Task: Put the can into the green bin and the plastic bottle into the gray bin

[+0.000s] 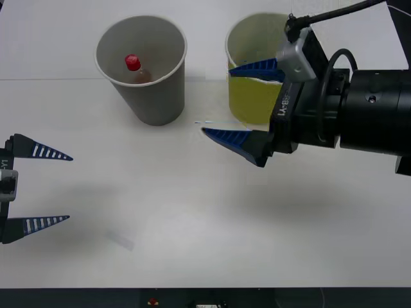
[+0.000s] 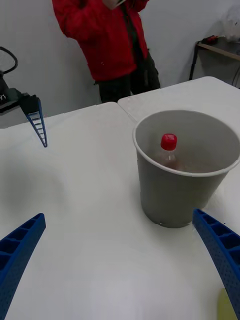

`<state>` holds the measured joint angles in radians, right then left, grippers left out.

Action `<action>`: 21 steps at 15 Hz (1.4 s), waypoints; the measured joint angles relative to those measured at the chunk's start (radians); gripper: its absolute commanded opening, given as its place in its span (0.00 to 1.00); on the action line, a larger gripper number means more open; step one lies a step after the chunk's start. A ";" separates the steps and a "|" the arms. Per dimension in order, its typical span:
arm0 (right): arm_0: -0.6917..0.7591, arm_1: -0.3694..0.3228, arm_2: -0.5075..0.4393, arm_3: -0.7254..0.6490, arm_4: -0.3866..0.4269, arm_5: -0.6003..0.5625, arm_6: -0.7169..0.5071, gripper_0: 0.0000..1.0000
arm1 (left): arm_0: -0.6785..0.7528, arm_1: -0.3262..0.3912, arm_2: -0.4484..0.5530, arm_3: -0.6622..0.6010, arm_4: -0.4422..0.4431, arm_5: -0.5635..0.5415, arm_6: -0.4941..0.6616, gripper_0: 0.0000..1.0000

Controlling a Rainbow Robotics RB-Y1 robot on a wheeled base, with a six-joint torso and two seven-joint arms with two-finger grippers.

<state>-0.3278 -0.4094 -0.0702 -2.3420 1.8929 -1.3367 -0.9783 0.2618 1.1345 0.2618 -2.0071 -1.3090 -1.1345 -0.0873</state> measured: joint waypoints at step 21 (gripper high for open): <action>0.635 -0.589 -0.154 -0.005 -0.224 0.238 0.376 1.00 | 0.000 0.000 0.000 0.000 0.000 0.000 0.000 1.00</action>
<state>0.3074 -0.9981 -0.2247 -2.3474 1.6685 -1.0984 -0.6025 0.2618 1.1345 0.2618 -2.0071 -1.3090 -1.1345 -0.0873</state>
